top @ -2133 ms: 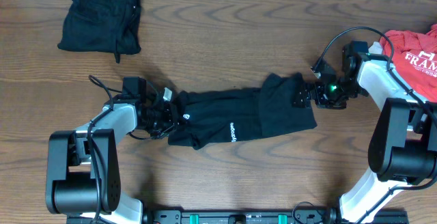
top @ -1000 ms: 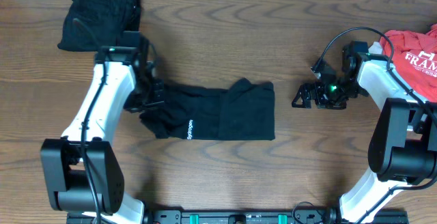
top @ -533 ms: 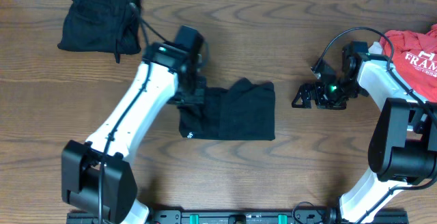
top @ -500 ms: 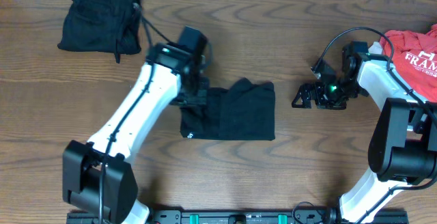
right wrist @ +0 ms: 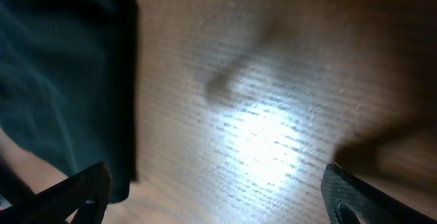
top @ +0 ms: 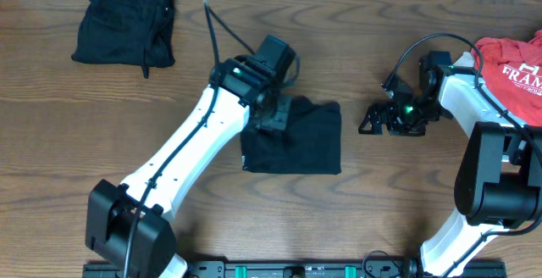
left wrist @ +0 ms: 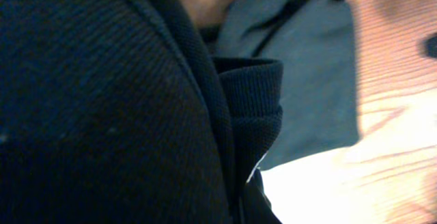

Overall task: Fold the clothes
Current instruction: 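Press the folded bundle flat with the left gripper, then lift away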

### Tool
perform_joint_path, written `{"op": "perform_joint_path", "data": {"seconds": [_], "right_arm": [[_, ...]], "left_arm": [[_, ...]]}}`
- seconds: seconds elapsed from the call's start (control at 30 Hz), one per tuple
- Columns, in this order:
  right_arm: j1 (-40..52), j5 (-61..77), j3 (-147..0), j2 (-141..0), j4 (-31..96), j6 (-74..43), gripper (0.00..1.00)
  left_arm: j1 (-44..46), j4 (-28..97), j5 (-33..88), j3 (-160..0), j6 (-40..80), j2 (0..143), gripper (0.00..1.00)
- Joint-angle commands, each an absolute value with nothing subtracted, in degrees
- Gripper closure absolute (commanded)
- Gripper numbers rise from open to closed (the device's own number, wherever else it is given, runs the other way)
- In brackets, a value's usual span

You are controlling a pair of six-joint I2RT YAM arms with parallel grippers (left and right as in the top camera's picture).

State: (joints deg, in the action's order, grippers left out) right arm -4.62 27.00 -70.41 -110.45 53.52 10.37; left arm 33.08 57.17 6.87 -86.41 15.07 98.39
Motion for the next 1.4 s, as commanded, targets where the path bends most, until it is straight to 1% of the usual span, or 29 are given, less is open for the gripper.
{"op": "perform_joint_path", "data": {"seconds": [0.0, 0.47, 0.57, 0.6, 0.63, 0.67, 0.9, 1.0, 1.07, 1.1, 1.23, 1.27, 1.33, 1.37], "right_arm": [[-4.84, 27.22, -70.26, -110.83, 51.99, 4.47, 0.03], [-5.82, 27.24, -70.28, -110.83, 51.16, 3.25, 0.02], [-5.82, 27.24, -70.28, -110.83, 51.22, 3.25, 0.02], [-5.82, 27.24, -70.28, -110.83, 51.24, 3.25, 0.02], [-5.82, 27.24, -70.28, -110.83, 51.31, 3.25, 0.02], [-5.82, 27.24, -70.28, -110.83, 51.40, 3.25, 0.01], [-5.82, 27.24, -70.28, -110.83, 51.42, 3.25, 0.01], [-5.82, 27.27, -70.28, -110.83, 51.40, 3.22, 0.01], [-5.82, 27.55, -70.30, -110.80, 51.40, 3.20, 0.01], [-5.82, 27.94, -70.37, -110.78, 51.42, 3.22, 0.02], [-5.85, 28.14, -72.20, -109.58, 52.29, 3.22, 0.07], [-5.82, 28.34, -73.01, -108.88, 52.93, 3.22, 0.08], [-5.82, 29.32, -74.87, -106.80, 54.02, 3.22, 0.09], [-5.80, 30.68, -75.92, -105.08, 54.37, 3.22, 0.09]], "left_arm": [[34.79, 55.70, 6.59, -88.33, 15.55, 98.80, 0.94], [40.47, 51.16, 6.61, -88.29, 17.30, 99.55, 0.94], [41.82, 50.85, 6.61, -88.29, 17.28, 100.71, 0.92], [42.15, 50.87, 6.61, -88.27, 17.28, 101.14, 0.87], [42.44, 50.89, 6.61, -88.25, 17.28, 101.73, 0.75], [42.72, 50.92, 6.61, -88.25, 17.28, 102.37, 0.73], [43.99, 50.83, 8.32, -88.23, 17.28, 104.05, 0.72], [44.07, 50.85, 8.34, -88.23, 17.28, 104.03, 0.67], [44.07, 50.85, 8.32, -88.23, 17.26, 104.03, 0.58], [44.05, 50.85, 8.29, -88.23, 17.23, 103.96, 0.55], [43.40, 51.05, 7.14, -88.23, 16.16, 103.02, 0.37], [43.07, 51.42, 5.54, -88.23, 16.19, 102.52, 0.34], [41.85, 52.86, 0.93, -88.23, 16.25, 101.45, 0.32], [40.66, 54.06, -1.65, -88.23, 16.75, 100.90, 0.28]]}}
